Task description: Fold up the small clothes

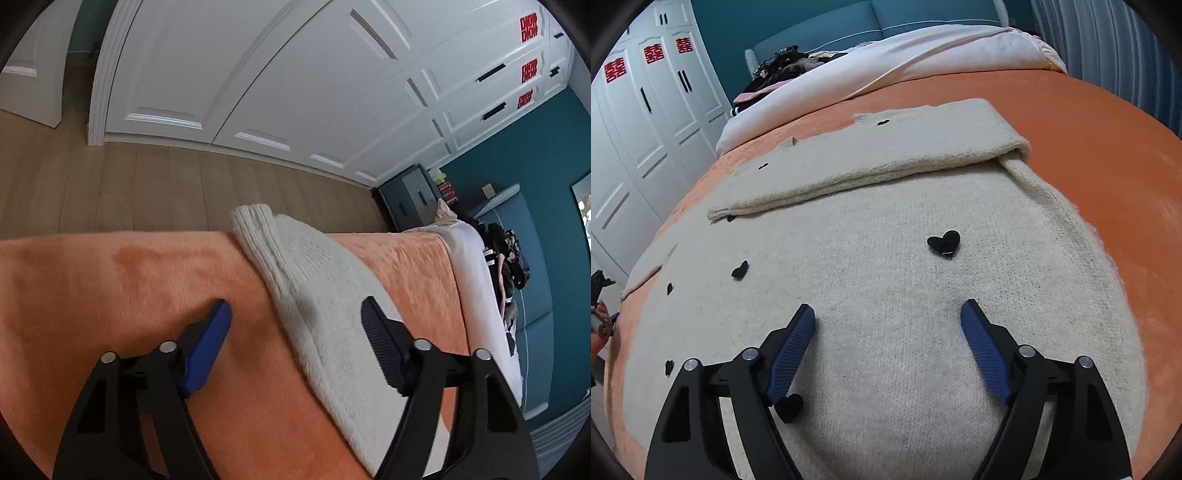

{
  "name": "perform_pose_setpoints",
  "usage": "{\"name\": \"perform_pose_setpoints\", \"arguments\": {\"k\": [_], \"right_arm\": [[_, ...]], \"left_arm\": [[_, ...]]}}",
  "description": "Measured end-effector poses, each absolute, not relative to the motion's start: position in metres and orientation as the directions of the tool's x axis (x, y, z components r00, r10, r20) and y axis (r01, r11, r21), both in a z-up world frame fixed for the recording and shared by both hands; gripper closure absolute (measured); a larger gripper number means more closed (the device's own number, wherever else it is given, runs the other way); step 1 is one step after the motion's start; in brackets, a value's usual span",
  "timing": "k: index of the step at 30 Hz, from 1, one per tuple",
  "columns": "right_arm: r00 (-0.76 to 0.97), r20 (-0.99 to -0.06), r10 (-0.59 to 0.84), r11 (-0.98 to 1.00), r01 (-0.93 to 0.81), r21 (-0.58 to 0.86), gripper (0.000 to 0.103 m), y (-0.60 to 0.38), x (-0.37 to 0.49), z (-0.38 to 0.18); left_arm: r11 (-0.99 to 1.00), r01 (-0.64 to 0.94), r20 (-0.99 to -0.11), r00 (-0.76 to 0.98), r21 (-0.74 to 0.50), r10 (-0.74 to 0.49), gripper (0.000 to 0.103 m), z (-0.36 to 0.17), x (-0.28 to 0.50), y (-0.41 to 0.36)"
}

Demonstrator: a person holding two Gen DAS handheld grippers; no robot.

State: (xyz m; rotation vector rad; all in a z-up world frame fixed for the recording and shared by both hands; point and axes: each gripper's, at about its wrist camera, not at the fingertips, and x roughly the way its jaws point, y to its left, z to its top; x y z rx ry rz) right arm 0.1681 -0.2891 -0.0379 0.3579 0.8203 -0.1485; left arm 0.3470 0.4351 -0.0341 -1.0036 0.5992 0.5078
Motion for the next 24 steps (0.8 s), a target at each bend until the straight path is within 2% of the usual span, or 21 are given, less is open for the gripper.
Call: {"name": "perform_pose_setpoints", "arguments": {"k": [2,4,7,9,11,14,16,19,20,21,24], "right_arm": [[0.677,-0.736,0.021,0.928,0.261,0.266,0.018,-0.289,0.170,-0.040],[0.675,-0.738,0.019,0.932,0.256,0.258,0.016,-0.287,0.171,-0.042],[0.672,-0.740,0.014,0.935,0.253,0.248,0.014,-0.284,0.172,-0.042],[0.678,-0.735,0.024,0.932,0.250,0.261,0.013,-0.285,0.171,-0.042],[0.685,-0.727,0.035,0.928,0.248,0.279,0.013,-0.286,0.170,-0.042],[0.693,-0.719,0.048,0.923,0.245,0.297,0.013,-0.288,0.170,-0.042],[0.698,-0.714,0.057,0.919,0.243,0.311,0.013,-0.289,0.169,-0.042],[0.705,-0.705,0.073,0.912,0.239,0.334,0.013,-0.290,0.169,-0.042],[0.707,-0.703,0.077,0.910,0.238,0.340,0.013,-0.291,0.169,-0.041],[0.708,-0.701,0.081,0.909,0.237,0.344,0.013,-0.292,0.170,-0.041],[0.712,-0.696,0.093,0.903,0.234,0.360,0.013,-0.293,0.169,-0.040]], "left_arm": [[0.514,-0.610,-0.692,0.721,-0.603,0.043,0.090,-0.032,0.369,0.430],[0.590,-0.564,-0.676,0.736,-0.577,0.042,0.092,-0.014,0.381,0.409],[0.718,-0.404,-0.580,0.815,-0.568,0.000,0.093,0.037,0.396,0.361],[0.780,-0.241,-0.492,0.865,-0.577,-0.097,0.094,0.081,0.404,0.309],[0.803,-0.041,-0.393,0.886,-0.595,-0.246,0.094,0.121,0.404,0.242],[0.780,0.190,-0.337,0.823,-0.596,-0.457,0.093,0.145,0.401,0.138],[0.751,0.294,-0.364,0.733,-0.592,-0.574,0.091,0.136,0.394,0.062],[0.756,0.329,-0.487,0.607,-0.566,-0.628,0.076,0.086,0.382,-0.021],[0.769,0.317,-0.530,0.577,-0.556,-0.622,0.067,0.064,0.375,-0.038],[0.787,0.284,-0.581,0.547,-0.549,-0.603,0.063,0.036,0.367,-0.050],[0.778,0.155,-0.629,0.502,-0.610,-0.593,0.061,-0.016,0.347,-0.037]]}}
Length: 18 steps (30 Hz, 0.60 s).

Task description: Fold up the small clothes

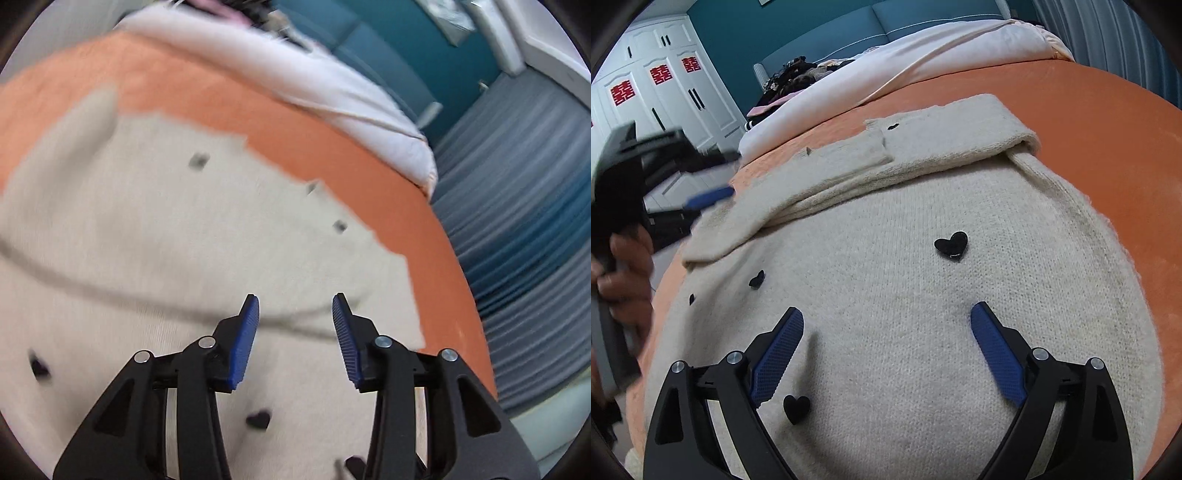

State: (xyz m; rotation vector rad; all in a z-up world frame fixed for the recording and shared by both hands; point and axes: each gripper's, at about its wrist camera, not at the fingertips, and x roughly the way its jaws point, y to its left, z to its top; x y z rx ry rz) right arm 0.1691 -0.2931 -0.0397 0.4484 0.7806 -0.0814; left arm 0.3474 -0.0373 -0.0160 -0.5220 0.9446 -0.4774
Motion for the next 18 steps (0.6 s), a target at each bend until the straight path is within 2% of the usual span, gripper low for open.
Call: {"name": "perform_pose_setpoints", "arguments": {"k": [3,6,8,13,16,17,18], "right_arm": [[0.709,-0.699,0.088,0.894,0.253,0.369,0.015,-0.296,0.171,-0.031],[0.758,-0.648,0.068,0.868,0.276,0.414,0.016,-0.308,0.182,-0.004],[0.776,-0.627,0.062,0.851,0.287,0.439,0.016,-0.319,0.207,0.014],[0.739,-0.667,0.092,0.806,0.338,0.486,0.017,-0.336,0.291,0.015],[0.673,-0.727,0.140,0.783,0.374,0.497,0.017,-0.333,0.333,-0.006],[0.645,-0.749,0.153,0.775,0.392,0.495,0.026,-0.330,0.344,-0.016],[0.619,-0.774,0.134,0.776,0.420,0.470,0.032,-0.326,0.353,-0.022]], "left_arm": [[0.766,0.036,-0.630,0.546,-0.641,-0.553,0.054,-0.032,0.337,0.010],[0.761,-0.045,-0.609,0.631,-0.647,-0.480,0.043,-0.024,0.341,0.074],[0.741,-0.115,-0.606,0.664,-0.662,-0.439,0.040,-0.023,0.349,0.111],[0.616,-0.252,-0.581,0.697,-0.746,-0.419,0.038,-0.035,0.350,0.172],[0.509,-0.305,-0.547,0.713,-0.805,-0.438,0.039,-0.047,0.355,0.178],[0.490,-0.313,-0.542,0.713,-0.814,-0.445,0.041,-0.050,0.361,0.181],[0.477,-0.317,-0.538,0.712,-0.819,-0.451,0.049,-0.048,0.370,0.176]]}}
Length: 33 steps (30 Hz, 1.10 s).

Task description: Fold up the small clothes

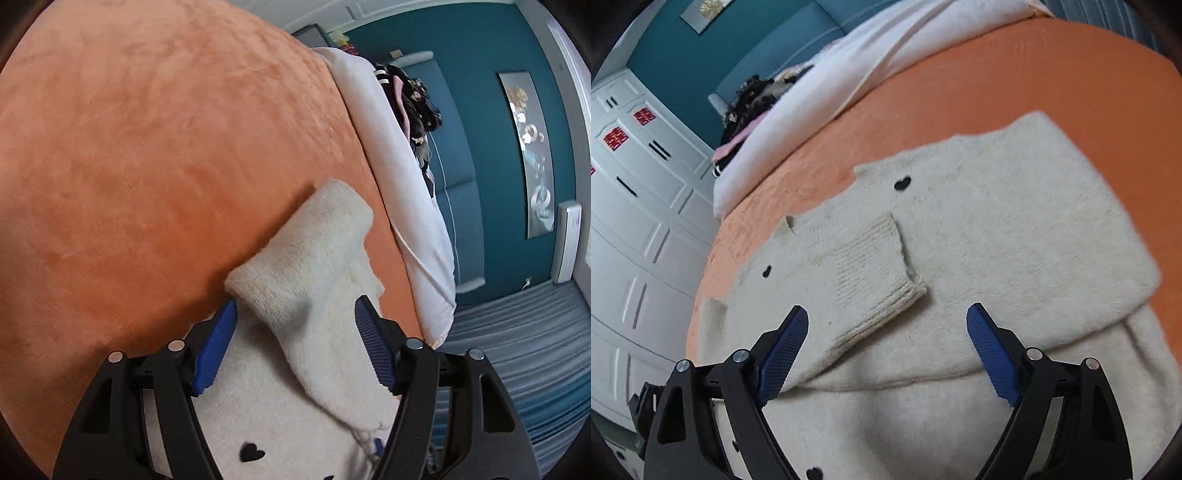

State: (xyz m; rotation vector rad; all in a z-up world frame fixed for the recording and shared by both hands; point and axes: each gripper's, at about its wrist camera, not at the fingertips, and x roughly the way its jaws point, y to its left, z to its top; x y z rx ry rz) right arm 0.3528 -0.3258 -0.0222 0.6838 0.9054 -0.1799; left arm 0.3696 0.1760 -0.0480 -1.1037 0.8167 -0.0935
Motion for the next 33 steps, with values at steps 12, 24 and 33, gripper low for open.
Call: {"name": "perform_pose_setpoints", "arguments": {"k": [12,24,33], "right_arm": [[0.759,-0.651,-0.001,0.849,0.344,0.400,0.096,-0.344,0.316,0.026],[0.701,-0.712,0.039,0.817,0.388,0.427,0.096,-0.354,0.309,-0.038],[0.757,-0.652,0.041,0.793,0.373,0.482,0.098,-0.358,0.297,-0.052]], "left_arm": [[0.675,-0.202,-0.590,0.694,-0.709,-0.413,0.091,-0.031,0.398,0.131],[0.767,-0.178,-0.606,0.729,-0.616,-0.318,0.094,-0.066,0.380,0.122],[0.766,-0.140,-0.562,0.762,-0.627,-0.320,0.093,-0.074,0.375,0.120]]}}
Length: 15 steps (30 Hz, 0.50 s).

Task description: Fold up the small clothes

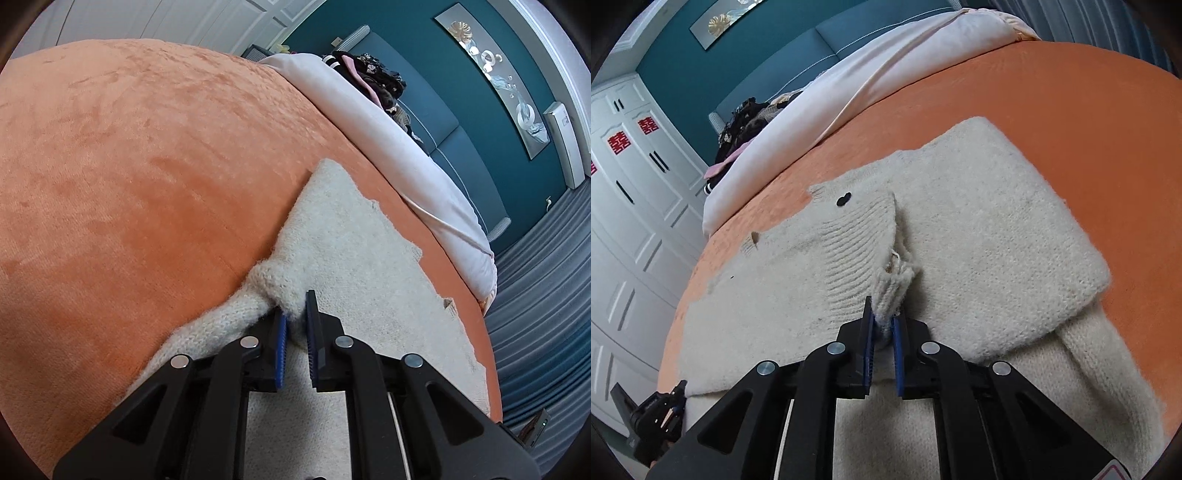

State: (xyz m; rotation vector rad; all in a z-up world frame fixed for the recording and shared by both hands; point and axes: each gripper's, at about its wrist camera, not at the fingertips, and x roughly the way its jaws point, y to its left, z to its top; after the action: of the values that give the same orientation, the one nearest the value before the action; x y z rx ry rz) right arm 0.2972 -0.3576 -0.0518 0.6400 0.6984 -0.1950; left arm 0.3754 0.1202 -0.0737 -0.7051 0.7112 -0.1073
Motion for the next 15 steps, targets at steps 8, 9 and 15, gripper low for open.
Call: {"name": "perform_pose_setpoints", "arguments": {"k": [8,9,15], "right_arm": [[0.775,-0.629,0.055,0.781,0.360,0.511,0.099,-0.3621,0.2925,-0.0564],[0.777,-0.626,0.057,0.779,0.358,0.514,0.099,-0.3628,0.2918,-0.0566],[0.786,-0.614,0.067,0.770,0.351,0.533,0.099,-0.3643,0.2893,-0.0560]], "left_arm": [[0.770,-0.119,-0.540,0.779,-0.627,-0.319,0.093,-0.0771,0.3742,0.1180],[0.769,-0.117,-0.538,0.780,-0.628,-0.320,0.093,-0.0774,0.3744,0.1183],[0.770,-0.111,-0.532,0.784,-0.628,-0.320,0.093,-0.0784,0.3756,0.1178]]}}
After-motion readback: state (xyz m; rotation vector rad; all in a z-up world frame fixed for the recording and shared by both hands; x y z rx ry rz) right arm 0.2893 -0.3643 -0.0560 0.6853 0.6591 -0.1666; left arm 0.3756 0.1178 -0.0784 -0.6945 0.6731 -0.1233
